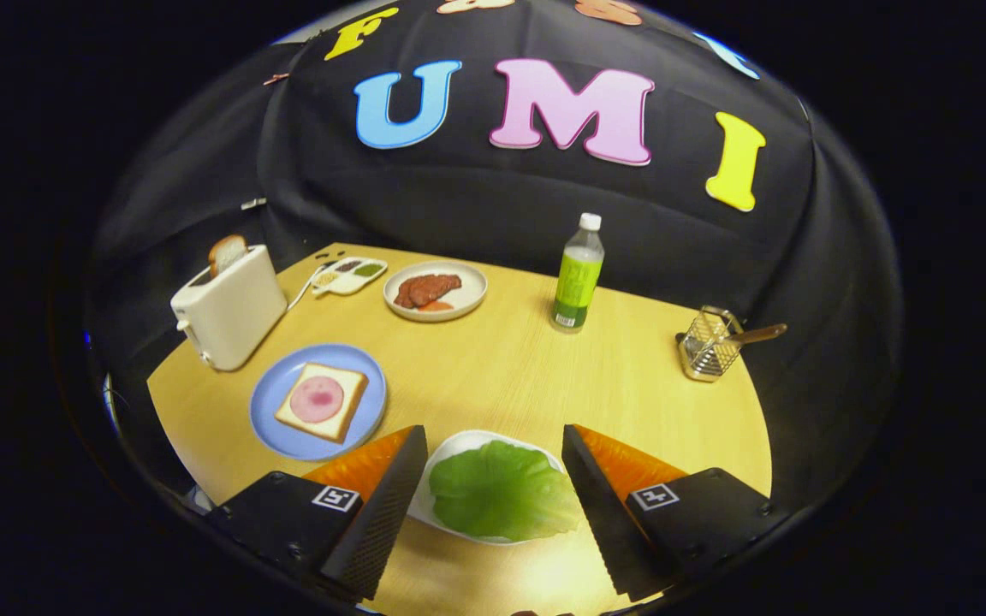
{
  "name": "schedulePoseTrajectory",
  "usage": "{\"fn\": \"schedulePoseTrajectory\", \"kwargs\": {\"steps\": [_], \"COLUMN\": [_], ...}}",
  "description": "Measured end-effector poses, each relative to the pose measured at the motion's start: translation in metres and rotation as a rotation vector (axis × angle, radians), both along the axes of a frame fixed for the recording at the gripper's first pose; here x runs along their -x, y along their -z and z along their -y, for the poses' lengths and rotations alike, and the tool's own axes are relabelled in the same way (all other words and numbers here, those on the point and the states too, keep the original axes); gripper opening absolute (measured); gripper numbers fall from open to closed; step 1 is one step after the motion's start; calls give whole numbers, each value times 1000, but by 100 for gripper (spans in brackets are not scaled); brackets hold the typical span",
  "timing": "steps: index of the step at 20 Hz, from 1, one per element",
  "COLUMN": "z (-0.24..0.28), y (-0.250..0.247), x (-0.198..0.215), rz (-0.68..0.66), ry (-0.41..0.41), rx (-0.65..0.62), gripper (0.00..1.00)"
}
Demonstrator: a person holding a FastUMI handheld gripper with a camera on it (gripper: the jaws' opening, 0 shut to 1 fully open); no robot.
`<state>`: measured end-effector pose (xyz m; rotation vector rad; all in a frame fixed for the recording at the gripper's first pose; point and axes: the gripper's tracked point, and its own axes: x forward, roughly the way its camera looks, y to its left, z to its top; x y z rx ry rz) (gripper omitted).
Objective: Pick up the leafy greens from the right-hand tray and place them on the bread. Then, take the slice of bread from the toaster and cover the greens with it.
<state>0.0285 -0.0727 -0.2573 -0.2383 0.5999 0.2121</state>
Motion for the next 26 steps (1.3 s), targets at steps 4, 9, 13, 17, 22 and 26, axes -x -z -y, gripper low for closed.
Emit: {"fn": "schedulePoseTrajectory", "kwargs": {"steps": [4,9,13,17,22,26], "z": [9,24,32,25,14,9], "y": [48,90,114,118,124,124], "x": [0,-2,-1,-1,5,6], "rz": [-94,-181,-234,-238,-309,-308], "ry": [-40,-45,-59,-91,-108,-134], "rx": [30,47,85,77,54,62], "gripper": [99,98,99,98,78,41]}}
